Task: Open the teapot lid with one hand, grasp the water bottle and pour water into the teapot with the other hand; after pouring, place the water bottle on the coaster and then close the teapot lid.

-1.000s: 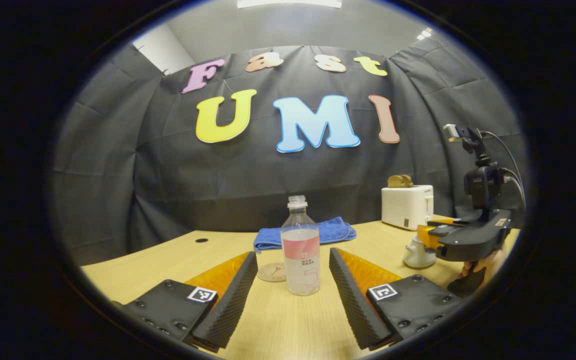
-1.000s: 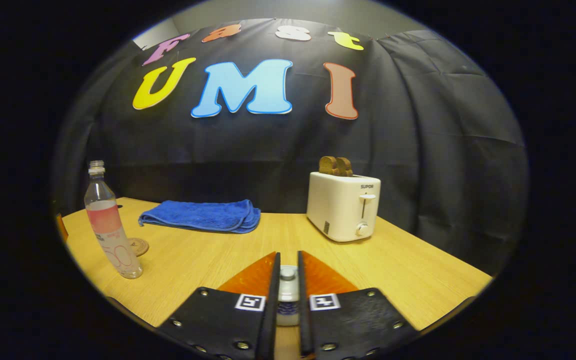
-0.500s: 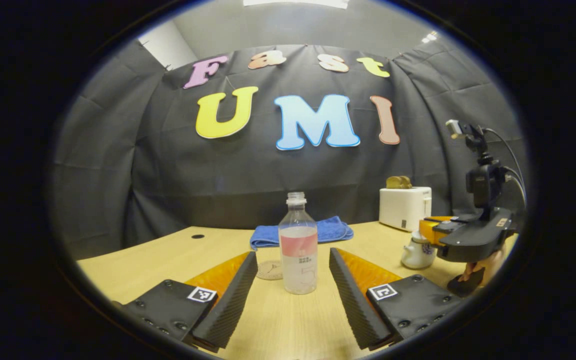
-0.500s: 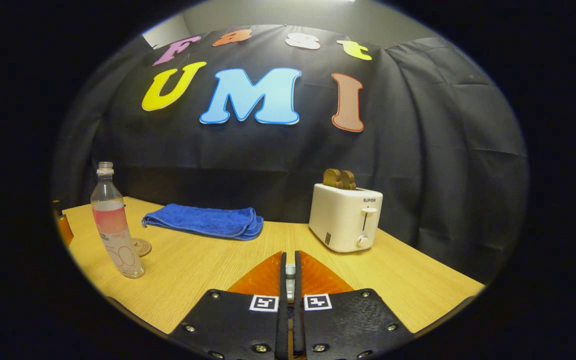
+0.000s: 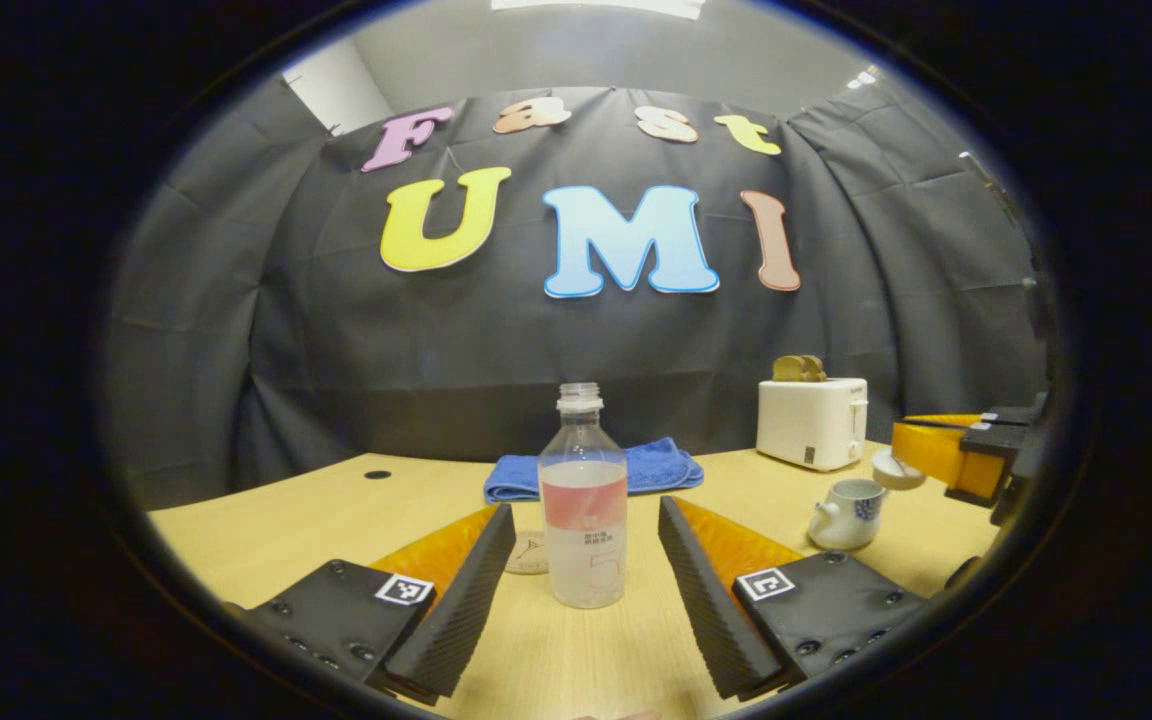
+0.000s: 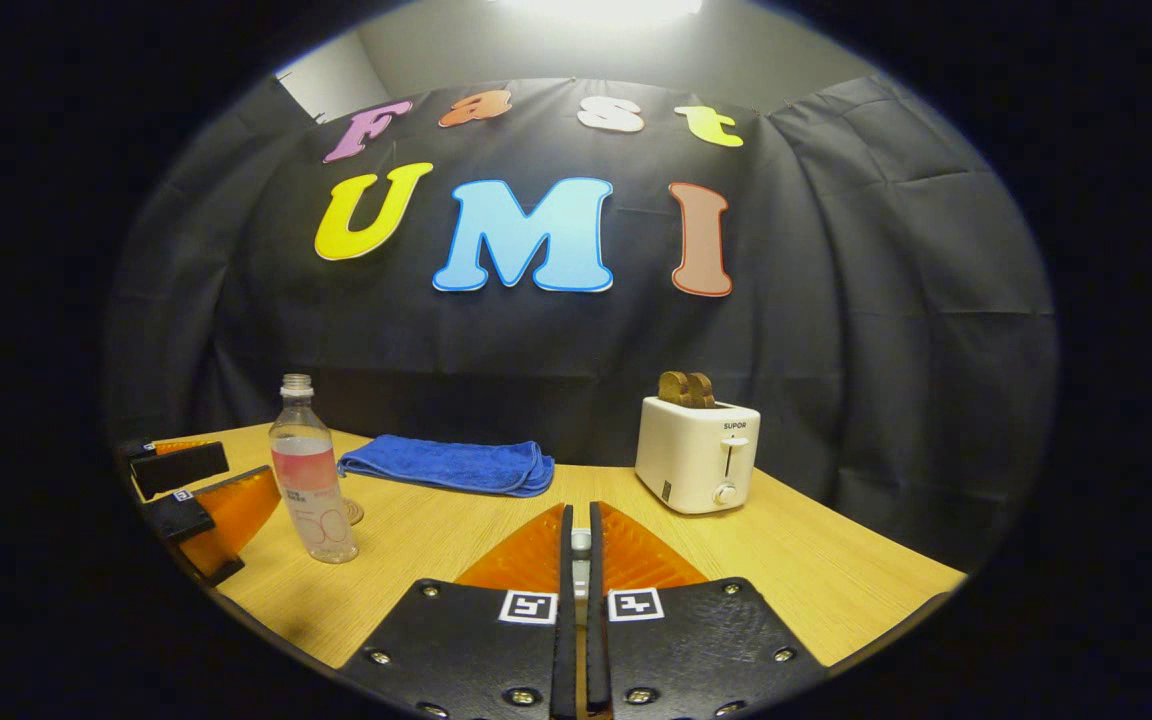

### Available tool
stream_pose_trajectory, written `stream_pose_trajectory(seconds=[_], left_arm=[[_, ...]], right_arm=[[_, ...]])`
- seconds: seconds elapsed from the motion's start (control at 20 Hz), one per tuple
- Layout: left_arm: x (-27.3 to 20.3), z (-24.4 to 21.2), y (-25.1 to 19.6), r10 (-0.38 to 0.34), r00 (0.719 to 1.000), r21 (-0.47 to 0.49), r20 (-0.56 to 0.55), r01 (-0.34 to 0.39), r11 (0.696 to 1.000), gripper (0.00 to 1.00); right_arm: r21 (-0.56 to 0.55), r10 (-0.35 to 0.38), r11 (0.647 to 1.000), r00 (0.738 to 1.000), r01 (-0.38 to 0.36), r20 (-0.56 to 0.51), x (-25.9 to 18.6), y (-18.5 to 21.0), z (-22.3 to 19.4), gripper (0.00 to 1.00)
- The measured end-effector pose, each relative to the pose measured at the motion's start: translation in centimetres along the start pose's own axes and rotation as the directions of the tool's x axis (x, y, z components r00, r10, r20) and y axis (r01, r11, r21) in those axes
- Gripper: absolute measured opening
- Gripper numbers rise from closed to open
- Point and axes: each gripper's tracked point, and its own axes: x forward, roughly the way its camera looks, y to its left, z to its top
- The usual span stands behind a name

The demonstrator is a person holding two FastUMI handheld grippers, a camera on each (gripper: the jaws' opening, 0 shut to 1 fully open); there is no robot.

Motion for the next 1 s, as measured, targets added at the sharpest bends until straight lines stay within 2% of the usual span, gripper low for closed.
stream_pose_trajectory(seconds=[0.2,0.45,1.0], left_arm=[[2.5,-0.3,-0.2,-0.008,1.000,-0.005,-0.020,0.008,1.000,1.00],[5.1,-0.2,0.5,0.005,1.000,0.026,-0.006,-0.005,1.000,1.00],[8.9,-2.8,0.7,-0.003,0.997,-0.008,-0.074,0.002,1.000,1.00]], right_arm=[[0.016,0.030,0.999,0.999,-0.029,-0.027,-1.2,0.7,-1.4,0.04],[0.037,0.024,0.999,0.999,-0.022,-0.048,-1.4,0.1,-2.3,0.05],[0.047,0.046,0.998,0.998,-0.044,-0.035,-2.6,0.8,-1.8,0.04]])
